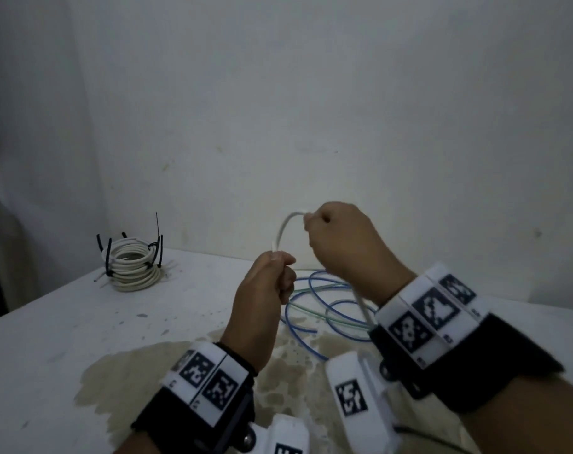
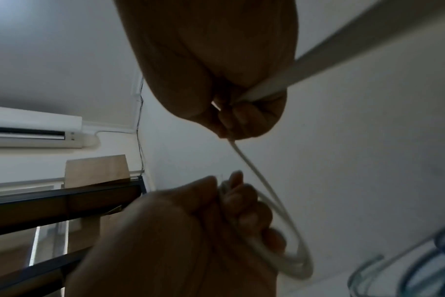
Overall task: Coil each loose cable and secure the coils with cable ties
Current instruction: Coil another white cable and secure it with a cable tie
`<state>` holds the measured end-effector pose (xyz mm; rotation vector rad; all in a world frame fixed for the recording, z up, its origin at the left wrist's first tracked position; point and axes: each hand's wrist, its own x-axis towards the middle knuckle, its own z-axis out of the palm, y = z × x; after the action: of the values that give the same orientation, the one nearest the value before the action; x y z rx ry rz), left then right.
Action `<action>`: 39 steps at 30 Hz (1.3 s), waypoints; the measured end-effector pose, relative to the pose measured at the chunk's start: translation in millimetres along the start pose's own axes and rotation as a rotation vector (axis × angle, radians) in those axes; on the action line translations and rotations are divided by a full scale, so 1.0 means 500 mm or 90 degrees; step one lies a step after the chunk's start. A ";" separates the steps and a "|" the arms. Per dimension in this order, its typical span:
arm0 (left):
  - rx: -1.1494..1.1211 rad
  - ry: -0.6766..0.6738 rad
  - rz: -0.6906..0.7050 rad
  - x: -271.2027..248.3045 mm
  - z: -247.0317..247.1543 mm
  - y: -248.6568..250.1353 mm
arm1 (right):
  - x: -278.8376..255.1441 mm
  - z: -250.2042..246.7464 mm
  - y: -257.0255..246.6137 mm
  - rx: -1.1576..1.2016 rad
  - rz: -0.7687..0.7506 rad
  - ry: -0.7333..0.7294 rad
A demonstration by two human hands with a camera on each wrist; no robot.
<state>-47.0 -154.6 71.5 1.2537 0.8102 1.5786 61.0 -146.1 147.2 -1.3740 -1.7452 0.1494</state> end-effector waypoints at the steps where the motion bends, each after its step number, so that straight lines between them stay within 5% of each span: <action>1: -0.023 0.001 -0.007 0.001 0.004 -0.002 | -0.017 0.007 0.000 0.042 0.015 0.011; 8: -0.245 0.003 -0.119 -0.003 0.033 -0.014 | -0.131 0.033 0.020 0.142 -0.060 0.022; 13: -0.344 -0.069 -0.223 -0.003 0.028 0.005 | -0.174 0.052 0.049 0.022 -0.158 -0.038; 18: -0.340 -0.025 -0.206 -0.003 0.025 0.010 | -0.219 0.060 0.073 -0.044 -0.200 -0.040; 25: -0.354 -0.091 -0.205 -0.008 0.022 0.006 | -0.237 0.072 0.089 -0.106 -0.181 0.033; 39: -0.409 -0.149 -0.206 -0.013 0.019 -0.004 | -0.236 0.065 0.143 -0.110 -0.145 -0.089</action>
<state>-37.2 -160.4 69.8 0.7704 0.2907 1.2520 89.8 -204.0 21.1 -1.2997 -2.0576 -0.0329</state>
